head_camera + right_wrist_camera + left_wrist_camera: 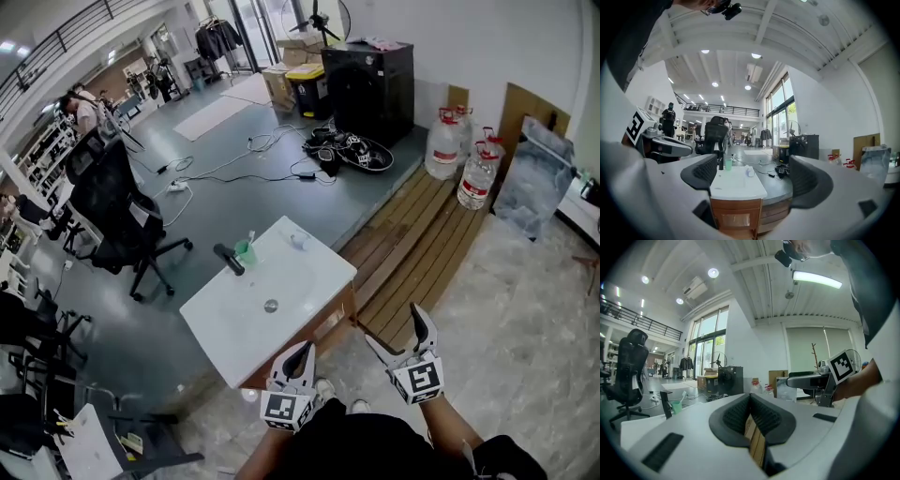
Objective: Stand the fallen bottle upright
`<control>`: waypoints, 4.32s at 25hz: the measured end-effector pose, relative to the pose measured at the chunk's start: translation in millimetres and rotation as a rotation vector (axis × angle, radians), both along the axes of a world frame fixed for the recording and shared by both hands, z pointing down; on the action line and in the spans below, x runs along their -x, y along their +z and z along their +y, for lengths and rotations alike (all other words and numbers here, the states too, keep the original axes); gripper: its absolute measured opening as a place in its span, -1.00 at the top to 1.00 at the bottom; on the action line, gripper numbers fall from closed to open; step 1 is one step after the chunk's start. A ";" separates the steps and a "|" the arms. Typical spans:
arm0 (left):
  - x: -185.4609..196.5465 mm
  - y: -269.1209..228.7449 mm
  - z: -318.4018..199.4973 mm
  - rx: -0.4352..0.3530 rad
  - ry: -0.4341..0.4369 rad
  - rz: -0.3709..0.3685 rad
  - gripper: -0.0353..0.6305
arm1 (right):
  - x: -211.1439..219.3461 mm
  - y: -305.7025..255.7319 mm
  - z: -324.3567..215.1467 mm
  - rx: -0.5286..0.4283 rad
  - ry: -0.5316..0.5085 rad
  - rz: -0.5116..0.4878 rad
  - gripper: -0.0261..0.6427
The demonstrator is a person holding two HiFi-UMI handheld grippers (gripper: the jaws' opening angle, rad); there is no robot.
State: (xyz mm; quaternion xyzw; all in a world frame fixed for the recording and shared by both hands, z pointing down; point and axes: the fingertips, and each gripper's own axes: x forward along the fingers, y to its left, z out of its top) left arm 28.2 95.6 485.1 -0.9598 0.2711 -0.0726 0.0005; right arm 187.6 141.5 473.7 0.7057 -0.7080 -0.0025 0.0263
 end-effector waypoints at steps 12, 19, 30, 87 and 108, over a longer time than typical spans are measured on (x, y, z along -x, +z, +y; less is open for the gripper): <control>0.0 -3.4 -101.5 -0.021 -0.055 0.019 0.84 | 2.8 -4.6 -98.6 0.004 -0.049 0.005 -0.55; 2.5 9.4 -171.7 0.017 -0.043 0.006 0.84 | 8.0 -7.7 -186.5 0.015 -0.067 0.016 -0.55; 66.7 3.6 -283.4 0.005 -0.145 0.017 0.84 | 55.0 -17.2 -307.5 0.045 -0.121 0.049 -0.55; 136.9 79.9 -426.3 0.163 -0.602 -0.103 0.84 | 64.1 271.3 -639.9 1.267 -0.466 0.129 -0.34; 129.9 78.0 -422.7 0.159 -0.579 -0.086 0.84 | 50.2 273.6 -644.5 1.222 -0.476 0.316 0.06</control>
